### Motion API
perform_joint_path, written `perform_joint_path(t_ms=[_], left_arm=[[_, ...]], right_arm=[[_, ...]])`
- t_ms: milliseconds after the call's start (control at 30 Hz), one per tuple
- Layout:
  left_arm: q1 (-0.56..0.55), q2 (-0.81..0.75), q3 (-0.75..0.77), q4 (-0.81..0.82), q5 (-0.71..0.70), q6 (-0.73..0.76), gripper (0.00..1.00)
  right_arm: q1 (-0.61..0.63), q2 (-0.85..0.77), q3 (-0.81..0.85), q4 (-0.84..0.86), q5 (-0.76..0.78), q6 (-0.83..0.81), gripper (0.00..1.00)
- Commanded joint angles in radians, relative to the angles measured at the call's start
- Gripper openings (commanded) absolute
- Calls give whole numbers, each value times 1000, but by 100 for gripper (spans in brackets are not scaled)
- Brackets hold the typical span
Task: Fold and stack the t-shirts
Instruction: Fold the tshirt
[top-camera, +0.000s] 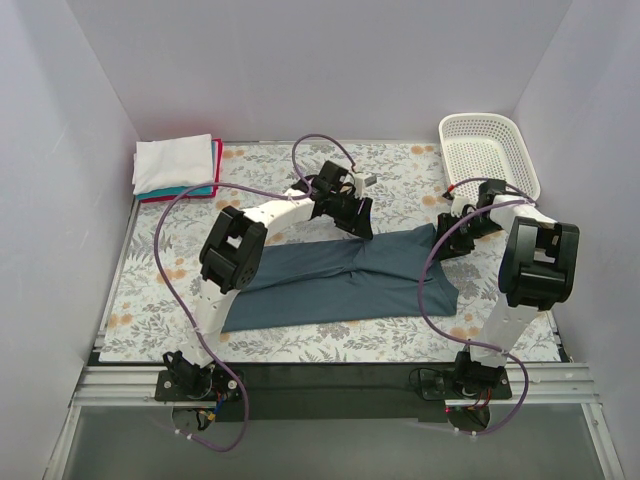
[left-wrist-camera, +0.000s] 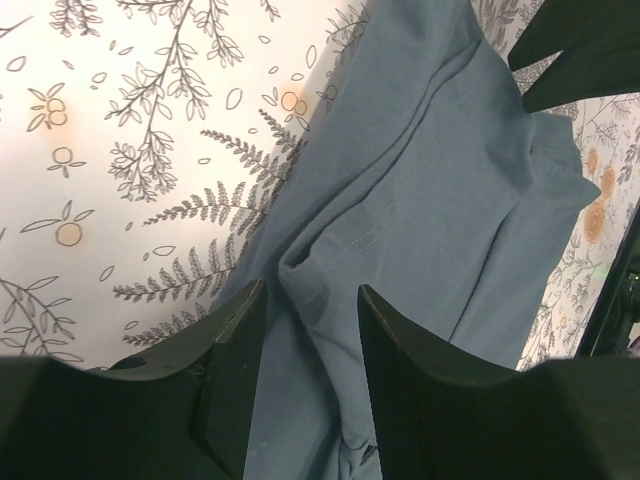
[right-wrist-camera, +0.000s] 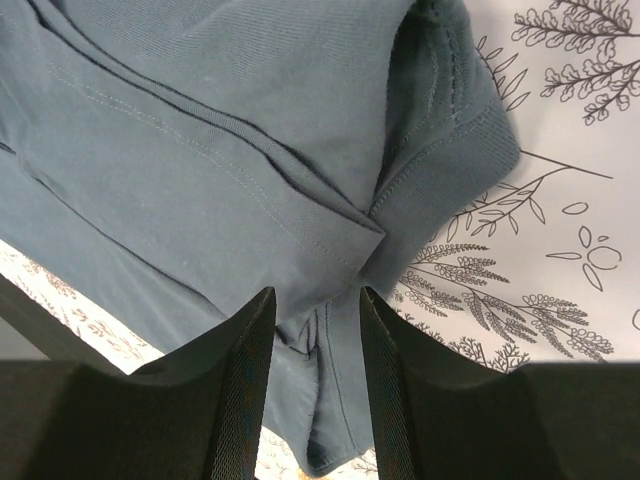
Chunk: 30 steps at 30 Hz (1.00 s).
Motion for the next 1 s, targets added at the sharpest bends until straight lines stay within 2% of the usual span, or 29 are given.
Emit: perform_joint_path(t_ms=[0, 400, 567, 600, 767, 800, 967], left_arm=[[-10, -28, 28, 16, 24, -7, 40], [-21, -13, 35, 19, 46, -7, 39], [-23, -17, 36, 19, 46, -3, 25], [-23, -23, 35, 21, 44, 1, 23], [-23, -45, 19, 24, 43, 10, 1], [-23, -51, 13, 22, 41, 13, 0], [-23, -121, -50, 33, 39, 37, 0]], right_arm=[[-12, 7, 40, 10, -36, 7, 45], [-20, 46, 45, 41, -56, 22, 42], [-21, 36, 46, 43, -67, 20, 27], [-21, 35, 49, 41, -70, 17, 21], [-21, 20, 51, 40, -82, 14, 6], [-20, 15, 46, 38, -82, 13, 2], [-20, -40, 31, 32, -90, -16, 1]])
